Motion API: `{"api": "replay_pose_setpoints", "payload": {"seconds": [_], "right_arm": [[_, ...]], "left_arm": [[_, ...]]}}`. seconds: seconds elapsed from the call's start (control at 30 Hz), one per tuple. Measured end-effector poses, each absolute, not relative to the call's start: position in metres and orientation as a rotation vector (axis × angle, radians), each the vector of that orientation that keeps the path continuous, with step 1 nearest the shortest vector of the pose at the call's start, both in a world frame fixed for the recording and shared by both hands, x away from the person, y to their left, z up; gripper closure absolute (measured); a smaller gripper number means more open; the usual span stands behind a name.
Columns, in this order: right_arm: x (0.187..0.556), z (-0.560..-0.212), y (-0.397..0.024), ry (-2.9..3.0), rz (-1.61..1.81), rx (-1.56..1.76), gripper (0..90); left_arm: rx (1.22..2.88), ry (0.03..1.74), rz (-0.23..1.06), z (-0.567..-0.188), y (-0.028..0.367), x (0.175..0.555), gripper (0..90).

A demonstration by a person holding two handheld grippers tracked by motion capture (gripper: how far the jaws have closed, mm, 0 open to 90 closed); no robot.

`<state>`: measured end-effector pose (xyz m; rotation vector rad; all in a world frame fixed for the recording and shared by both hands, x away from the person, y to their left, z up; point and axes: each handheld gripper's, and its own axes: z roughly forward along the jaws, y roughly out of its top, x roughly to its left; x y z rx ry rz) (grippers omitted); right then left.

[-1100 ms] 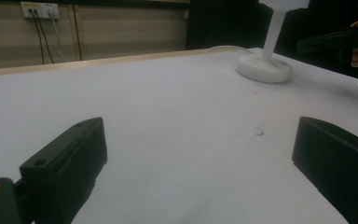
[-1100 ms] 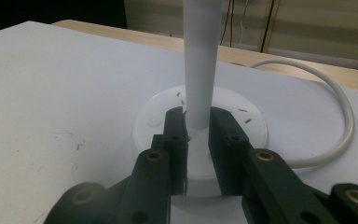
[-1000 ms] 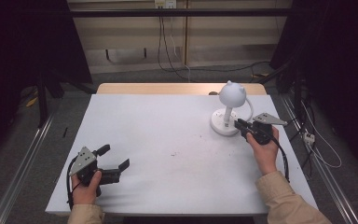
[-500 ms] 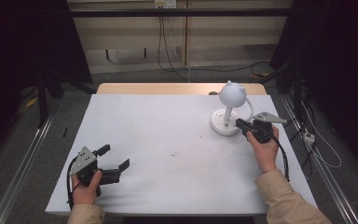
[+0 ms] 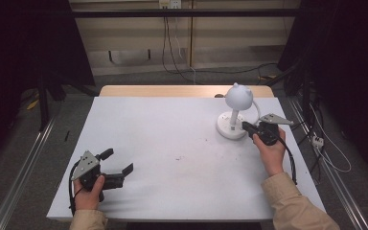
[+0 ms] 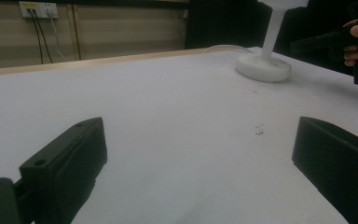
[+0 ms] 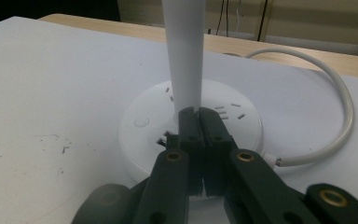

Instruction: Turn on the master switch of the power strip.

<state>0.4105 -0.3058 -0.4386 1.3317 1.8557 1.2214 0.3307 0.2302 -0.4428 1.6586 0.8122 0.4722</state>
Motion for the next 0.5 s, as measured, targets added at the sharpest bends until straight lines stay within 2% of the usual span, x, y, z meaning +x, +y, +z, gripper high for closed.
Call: {"api": "replay_pose_setpoints", "payload": {"seconds": [0.5], "right_arm": [[0.4145,-0.439,-0.306,1.86,1.213,1.333,90.0]], "left_arm": [[1.661,0.812,0.473,-0.4429,0.2301,0.3309,2.8]]}}
